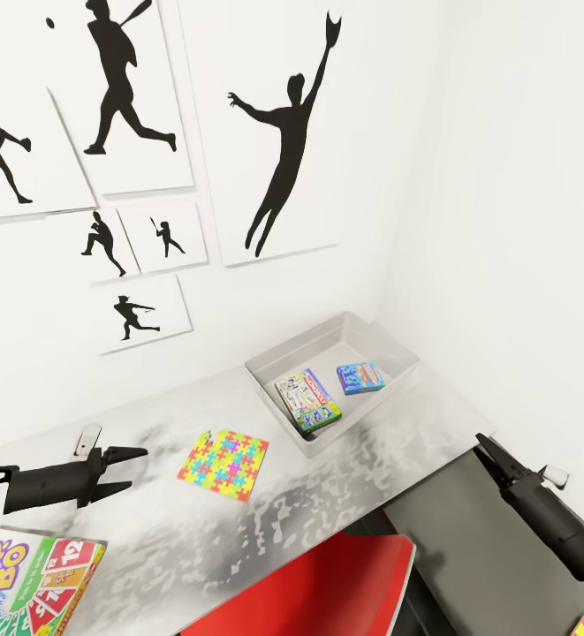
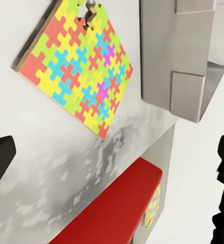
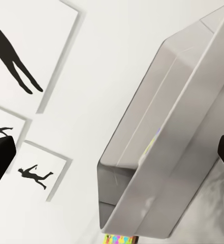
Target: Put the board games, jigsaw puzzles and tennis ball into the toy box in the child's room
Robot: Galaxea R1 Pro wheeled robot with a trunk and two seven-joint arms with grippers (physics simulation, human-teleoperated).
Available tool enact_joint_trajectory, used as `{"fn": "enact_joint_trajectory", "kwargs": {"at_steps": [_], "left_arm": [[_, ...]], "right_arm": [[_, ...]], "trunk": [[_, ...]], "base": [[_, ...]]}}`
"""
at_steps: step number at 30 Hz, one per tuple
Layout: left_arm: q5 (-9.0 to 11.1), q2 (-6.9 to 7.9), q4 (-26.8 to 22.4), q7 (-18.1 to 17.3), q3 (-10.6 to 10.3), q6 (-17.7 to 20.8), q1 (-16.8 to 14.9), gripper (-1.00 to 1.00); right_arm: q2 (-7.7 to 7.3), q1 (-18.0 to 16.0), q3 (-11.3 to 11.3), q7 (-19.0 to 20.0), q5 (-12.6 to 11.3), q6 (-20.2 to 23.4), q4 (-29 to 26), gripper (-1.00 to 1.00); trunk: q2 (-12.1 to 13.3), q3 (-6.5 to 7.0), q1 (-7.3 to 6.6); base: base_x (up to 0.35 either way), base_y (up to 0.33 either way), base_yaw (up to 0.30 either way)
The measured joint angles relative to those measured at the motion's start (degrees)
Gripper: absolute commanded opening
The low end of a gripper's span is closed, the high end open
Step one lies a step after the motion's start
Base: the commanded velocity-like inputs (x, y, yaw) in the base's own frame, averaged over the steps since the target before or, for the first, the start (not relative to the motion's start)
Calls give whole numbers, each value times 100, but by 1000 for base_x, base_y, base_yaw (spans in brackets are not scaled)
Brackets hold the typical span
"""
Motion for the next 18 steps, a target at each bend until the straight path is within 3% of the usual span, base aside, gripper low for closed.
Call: {"fn": "enact_joint_trajectory", "kwargs": {"at_steps": [18], "left_arm": [[-20, 0, 7, 0, 7, 0, 0, 100]], "right_arm": [[22, 0, 0, 14, -1, -11, 0, 100]], "trunk": [[0, 49, 0]], "base": [[0, 0, 0]]}}
